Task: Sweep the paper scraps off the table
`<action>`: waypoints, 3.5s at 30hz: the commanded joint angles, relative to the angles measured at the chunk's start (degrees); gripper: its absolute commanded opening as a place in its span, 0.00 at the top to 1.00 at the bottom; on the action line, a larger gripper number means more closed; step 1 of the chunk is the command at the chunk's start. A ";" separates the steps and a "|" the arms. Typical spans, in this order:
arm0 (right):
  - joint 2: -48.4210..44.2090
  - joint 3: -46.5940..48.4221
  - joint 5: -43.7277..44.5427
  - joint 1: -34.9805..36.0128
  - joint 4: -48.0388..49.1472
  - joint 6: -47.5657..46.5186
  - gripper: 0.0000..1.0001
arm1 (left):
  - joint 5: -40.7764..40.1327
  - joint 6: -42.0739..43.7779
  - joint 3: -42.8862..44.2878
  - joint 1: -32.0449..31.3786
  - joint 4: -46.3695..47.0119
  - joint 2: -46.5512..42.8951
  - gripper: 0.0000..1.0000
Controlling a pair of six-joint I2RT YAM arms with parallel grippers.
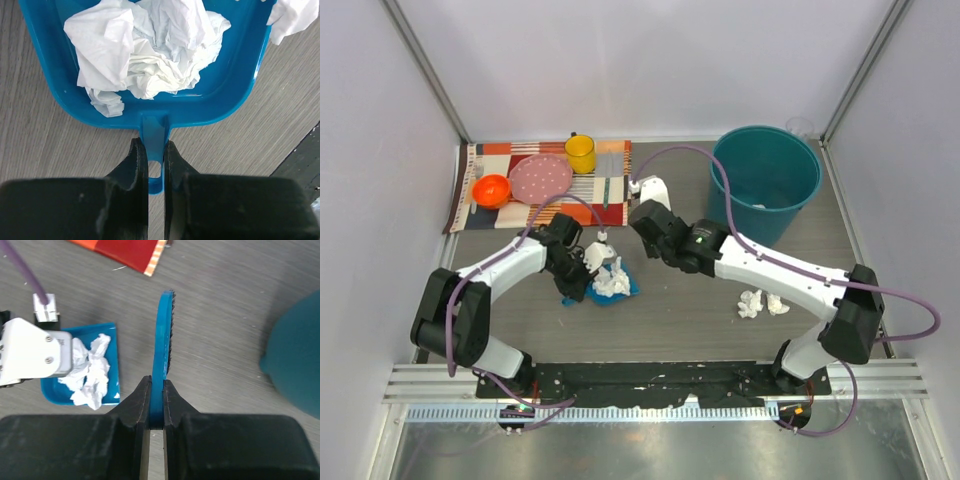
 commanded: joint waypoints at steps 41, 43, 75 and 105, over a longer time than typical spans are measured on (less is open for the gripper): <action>1.40 25.79 -32.83 -32.27 -18.62 -21.21 0.99 | 0.45 -2.69 23.86 -0.37 -13.73 -4.48 1.00; 0.70 25.08 -38.73 -32.18 -16.86 -21.39 0.99 | 0.28 -2.34 24.74 -0.37 -14.34 -4.75 1.00; 1.49 29.47 -39.82 -25.41 -12.73 -18.23 0.99 | 1.51 0.04 34.67 0.51 -26.73 -10.46 1.00; -5.09 26.31 -14.33 -24.97 -12.63 -16.20 0.99 | -8.24 -8.49 88.26 -5.46 -39.30 20.47 1.00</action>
